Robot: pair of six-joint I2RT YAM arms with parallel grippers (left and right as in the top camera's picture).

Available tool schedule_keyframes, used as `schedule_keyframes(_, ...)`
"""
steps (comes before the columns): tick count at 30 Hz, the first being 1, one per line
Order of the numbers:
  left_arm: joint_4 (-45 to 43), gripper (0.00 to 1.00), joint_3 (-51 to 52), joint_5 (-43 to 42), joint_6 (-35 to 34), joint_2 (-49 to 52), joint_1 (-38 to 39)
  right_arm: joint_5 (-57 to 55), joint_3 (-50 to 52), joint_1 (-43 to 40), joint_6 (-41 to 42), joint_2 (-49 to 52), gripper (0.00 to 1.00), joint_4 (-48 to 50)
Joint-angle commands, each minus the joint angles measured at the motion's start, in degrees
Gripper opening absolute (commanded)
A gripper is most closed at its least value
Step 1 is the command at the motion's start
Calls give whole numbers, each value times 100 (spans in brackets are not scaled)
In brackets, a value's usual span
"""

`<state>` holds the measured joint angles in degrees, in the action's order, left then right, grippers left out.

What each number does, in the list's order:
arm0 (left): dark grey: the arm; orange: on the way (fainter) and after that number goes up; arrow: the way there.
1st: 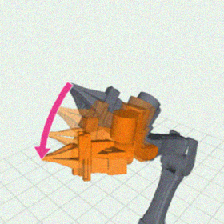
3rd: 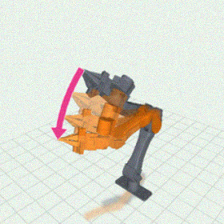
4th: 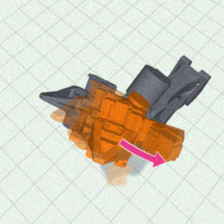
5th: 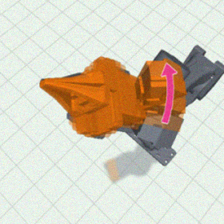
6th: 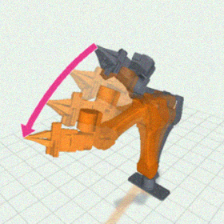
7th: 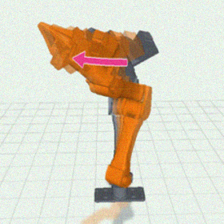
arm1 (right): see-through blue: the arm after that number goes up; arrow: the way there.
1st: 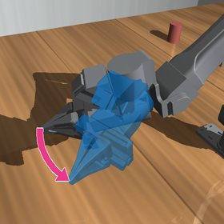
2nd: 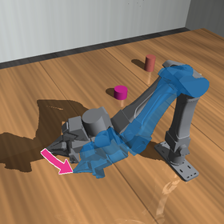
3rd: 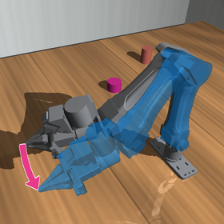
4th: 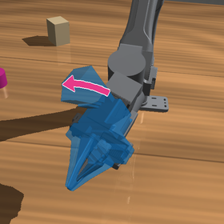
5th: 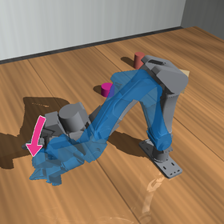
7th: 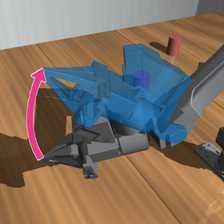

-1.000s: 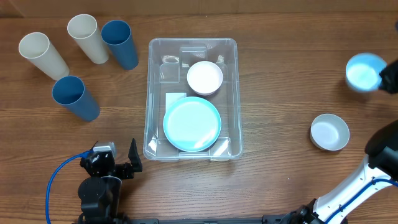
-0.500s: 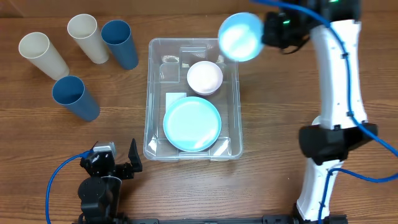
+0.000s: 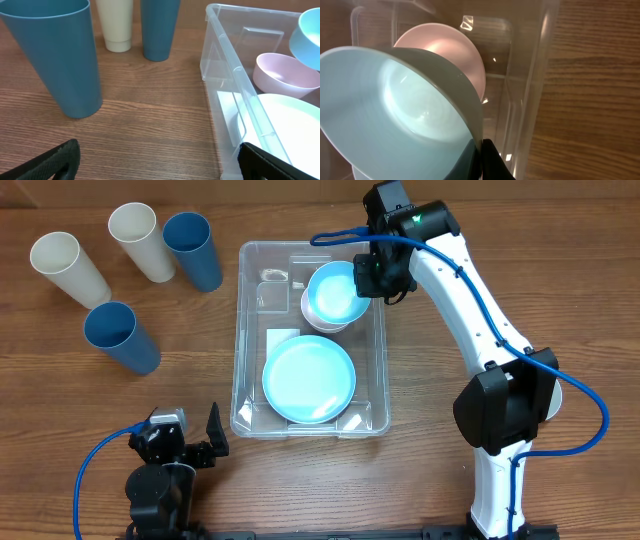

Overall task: Pack container
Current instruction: 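Stack the light-blue bowl into the pink bowl in the bin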

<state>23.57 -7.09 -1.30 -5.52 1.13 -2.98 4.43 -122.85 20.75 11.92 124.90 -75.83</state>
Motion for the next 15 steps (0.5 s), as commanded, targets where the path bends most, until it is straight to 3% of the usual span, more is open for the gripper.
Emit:
schedule_keyframes(1, -24, 100, 24, 24, 129, -39, 39, -26, 55, 20, 26, -151, 4, 269)
schedule_keyframes(10, -24, 100, 24, 24, 129, -39, 39, 254, 76, 20, 9, -133, 4, 597)
schedule_keyframes(15, -24, 100, 24, 24, 129, -39, 39, 337, 573, 90, 31, -133, 4, 977)
